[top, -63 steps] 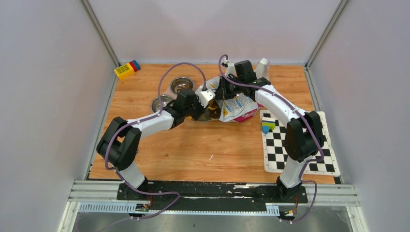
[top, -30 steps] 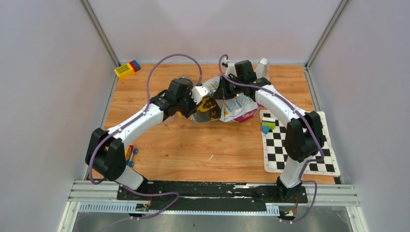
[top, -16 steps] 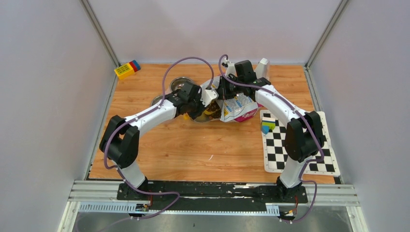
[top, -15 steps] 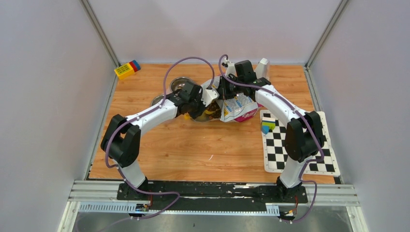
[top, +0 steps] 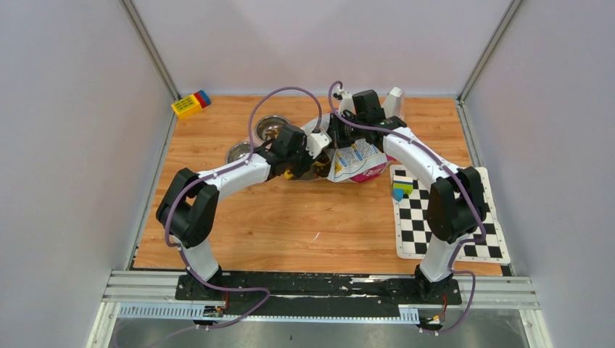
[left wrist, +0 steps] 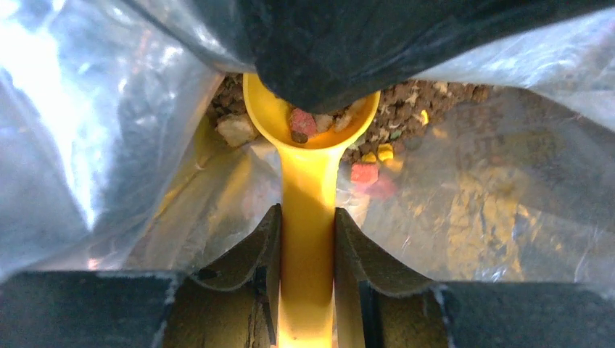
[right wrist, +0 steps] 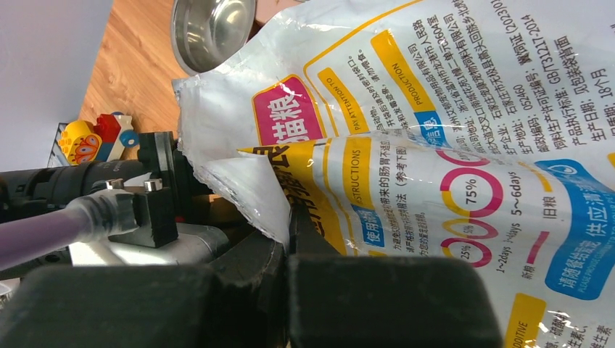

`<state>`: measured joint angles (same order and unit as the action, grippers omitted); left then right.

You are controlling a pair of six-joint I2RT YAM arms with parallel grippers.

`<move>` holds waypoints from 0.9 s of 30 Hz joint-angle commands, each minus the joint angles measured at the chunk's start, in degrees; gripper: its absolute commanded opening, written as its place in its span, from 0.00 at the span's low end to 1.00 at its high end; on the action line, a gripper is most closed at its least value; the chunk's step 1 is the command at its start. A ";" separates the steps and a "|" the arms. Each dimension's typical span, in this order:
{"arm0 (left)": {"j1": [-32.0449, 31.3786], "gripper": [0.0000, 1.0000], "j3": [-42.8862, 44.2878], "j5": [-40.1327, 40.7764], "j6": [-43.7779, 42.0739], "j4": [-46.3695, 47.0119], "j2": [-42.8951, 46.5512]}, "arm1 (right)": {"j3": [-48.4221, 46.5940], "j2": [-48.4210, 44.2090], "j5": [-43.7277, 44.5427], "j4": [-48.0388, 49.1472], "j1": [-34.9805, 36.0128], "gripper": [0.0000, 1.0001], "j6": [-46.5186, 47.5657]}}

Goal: Serve the pet food
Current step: Collect the pet food from the pet food bag.

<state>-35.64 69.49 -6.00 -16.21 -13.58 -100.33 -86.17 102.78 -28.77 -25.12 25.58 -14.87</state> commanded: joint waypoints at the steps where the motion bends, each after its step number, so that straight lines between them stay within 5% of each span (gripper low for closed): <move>1: 0.40 0.00 -4.17 0.20 3.83 13.37 -0.27 | -0.81 -1.53 -2.21 -0.75 0.44 0.00 -0.07; 8: 1.98 0.00 -10.72 -2.23 7.18 24.41 4.99 | -0.55 -1.88 -1.73 -0.74 0.44 0.00 0.19; 27: 8.20 0.00 -22.57 -16.38 0.44 27.95 22.03 | -2.75 -2.11 0.63 -1.46 -0.26 0.00 2.10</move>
<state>-28.18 46.65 -17.74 -12.47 11.14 -83.15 -86.61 102.78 -28.10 -25.61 25.56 -13.56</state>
